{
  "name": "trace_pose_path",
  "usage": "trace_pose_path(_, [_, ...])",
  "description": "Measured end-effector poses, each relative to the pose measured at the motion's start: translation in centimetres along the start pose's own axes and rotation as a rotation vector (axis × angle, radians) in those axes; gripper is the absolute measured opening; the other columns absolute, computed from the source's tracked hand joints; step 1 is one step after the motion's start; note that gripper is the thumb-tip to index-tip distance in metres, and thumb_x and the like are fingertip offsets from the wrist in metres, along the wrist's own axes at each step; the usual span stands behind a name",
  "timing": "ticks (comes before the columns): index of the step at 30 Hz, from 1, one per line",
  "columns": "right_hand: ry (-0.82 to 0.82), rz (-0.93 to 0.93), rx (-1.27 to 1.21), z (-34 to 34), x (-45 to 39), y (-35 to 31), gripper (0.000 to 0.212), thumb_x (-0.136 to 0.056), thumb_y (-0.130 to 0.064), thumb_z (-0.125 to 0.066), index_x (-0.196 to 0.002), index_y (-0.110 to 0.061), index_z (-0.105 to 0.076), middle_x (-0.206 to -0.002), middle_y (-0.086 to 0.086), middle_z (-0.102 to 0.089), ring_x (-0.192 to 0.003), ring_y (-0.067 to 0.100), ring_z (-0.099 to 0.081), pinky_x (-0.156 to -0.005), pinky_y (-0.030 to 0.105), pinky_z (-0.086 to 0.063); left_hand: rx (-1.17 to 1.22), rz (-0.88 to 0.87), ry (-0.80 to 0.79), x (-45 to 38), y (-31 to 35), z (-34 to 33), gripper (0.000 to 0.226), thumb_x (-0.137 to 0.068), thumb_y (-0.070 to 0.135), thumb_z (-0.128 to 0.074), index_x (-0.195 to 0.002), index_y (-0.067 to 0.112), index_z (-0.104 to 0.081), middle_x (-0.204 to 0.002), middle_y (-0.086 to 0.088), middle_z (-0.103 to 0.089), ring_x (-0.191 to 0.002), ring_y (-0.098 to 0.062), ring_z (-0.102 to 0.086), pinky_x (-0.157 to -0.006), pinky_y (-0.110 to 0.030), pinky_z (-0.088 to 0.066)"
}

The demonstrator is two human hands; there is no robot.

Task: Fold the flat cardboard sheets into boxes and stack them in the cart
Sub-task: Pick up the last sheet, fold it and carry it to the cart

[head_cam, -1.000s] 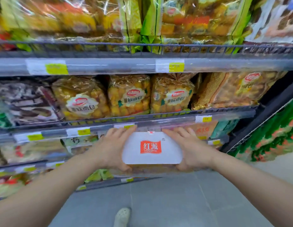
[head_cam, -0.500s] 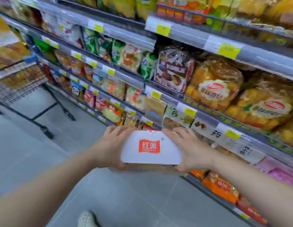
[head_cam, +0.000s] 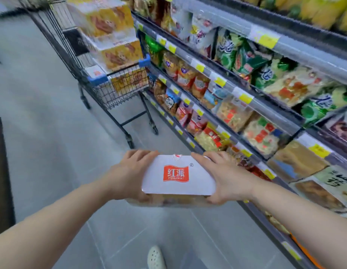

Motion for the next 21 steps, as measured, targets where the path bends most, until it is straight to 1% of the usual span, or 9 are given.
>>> trace_pose_path(2, [0.007,0.035,0.026,1.4,-3.6,-2.2,0.107,-0.057,-0.059,-0.059,-0.143,-0.035,-0.001,-0.138,-0.007,-0.021,-0.128,0.020,-0.016,-0.110,0.036,-0.028,0.020,0.028,0.028,0.2,-3.5,1.7,0.109,-0.040,0.075,-0.039,-0.137,0.033,-0.014,-0.137,0.008,-0.030,-0.127,-0.020,-0.023,-0.099,-0.043,-0.041])
trace_pose_path(5, [0.010,0.088,0.083,3.7,-8.1,-4.8,0.110,-0.045,-0.068,-0.042,-0.142,-0.037,0.000,-0.137,-0.006,-0.021,-0.127,0.019,-0.016,-0.103,0.045,-0.038,0.047,0.088,0.048,0.6,-7.8,3.9,0.108,-0.039,0.072,-0.040,-0.137,0.033,-0.015,-0.136,0.009,-0.030,-0.128,-0.019,-0.022,-0.100,-0.040,-0.040])
trace_pose_path(9, [-0.016,0.168,0.122,6.5,-13.7,-7.9,0.109,-0.053,-0.058,-0.054,-0.143,-0.035,0.002,-0.138,-0.007,-0.018,-0.129,0.018,-0.013,-0.103,0.045,-0.038,0.086,0.190,0.084,0.8,-12.4,6.2,0.113,-0.035,0.071,-0.036,-0.139,0.033,-0.014,-0.139,0.012,-0.026,-0.128,-0.015,-0.018,-0.099,-0.037,-0.041])
trace_pose_path(11, [-0.036,0.209,0.138,7.6,-16.2,-9.2,0.109,-0.057,-0.057,-0.059,-0.143,-0.034,0.003,-0.138,-0.009,-0.017,-0.128,0.013,-0.009,-0.106,0.044,-0.035,0.098,0.246,0.097,0.7,-14.1,7.2,0.113,-0.034,0.071,-0.037,-0.139,0.036,-0.012,-0.138,0.014,-0.026,-0.126,-0.012,-0.016,-0.096,-0.038,-0.043])
trace_pose_path(13, [-0.053,0.259,0.168,8.7,-18.9,-10.4,0.109,-0.061,-0.056,-0.064,-0.144,-0.033,0.004,-0.139,-0.007,-0.019,-0.124,0.009,-0.007,-0.107,0.043,-0.034,0.126,0.302,0.090,0.6,-15.9,8.2,0.112,-0.036,0.071,-0.044,-0.138,0.038,-0.011,-0.137,0.016,-0.025,-0.125,-0.010,-0.015,-0.093,-0.036,-0.044])
trace_pose_path(16, [-0.069,0.320,0.220,10.6,-23.5,-11.9,0.107,-0.065,-0.050,-0.067,-0.144,-0.033,0.004,-0.139,-0.007,-0.020,-0.124,0.011,-0.010,-0.102,0.045,-0.039,0.132,0.356,0.071,-0.5,-19.4,9.5,0.110,-0.043,0.065,-0.057,-0.139,0.036,-0.011,-0.139,0.015,-0.024,-0.126,-0.013,-0.017,-0.095,-0.032,-0.038])
trace_pose_path(17, [-0.071,0.338,0.242,11.3,-24.8,-12.3,0.107,-0.066,-0.050,-0.067,-0.144,-0.033,0.004,-0.140,-0.006,-0.021,-0.126,0.013,-0.011,-0.102,0.044,-0.039,0.139,0.378,0.063,-1.0,-20.4,10.1,0.111,-0.042,0.065,-0.058,-0.138,0.037,-0.010,-0.139,0.015,-0.024,-0.125,-0.012,-0.015,-0.094,-0.032,-0.039])
trace_pose_path(19, [-0.074,0.378,0.289,13.2,-28.8,-13.2,0.107,-0.066,-0.051,-0.068,-0.145,-0.032,0.003,-0.142,-0.005,-0.021,-0.129,0.015,-0.014,-0.103,0.043,-0.038,0.127,0.425,0.073,-2.5,-23.8,11.3,0.116,-0.034,0.070,-0.048,-0.139,0.038,-0.009,-0.140,0.016,-0.023,-0.124,-0.010,-0.014,-0.095,-0.038,-0.043])
trace_pose_path(21, [-0.076,0.402,0.331,15.0,-32.1,-13.9,0.108,-0.066,-0.053,-0.068,-0.145,-0.032,0.002,-0.142,-0.005,-0.022,-0.129,0.018,-0.018,-0.103,0.043,-0.038,0.101,0.439,0.084,-4.2,-26.5,12.8,0.118,-0.033,0.072,-0.045,-0.139,0.036,-0.009,-0.141,0.015,-0.024,-0.127,-0.012,-0.016,-0.099,-0.042,-0.041])
Point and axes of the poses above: each hand's wrist, its own x-axis away from the middle knuckle, its own z-axis out of the back of the hand, y = z × x, the point moved 2 cm from there along -x, towards the middle knuckle
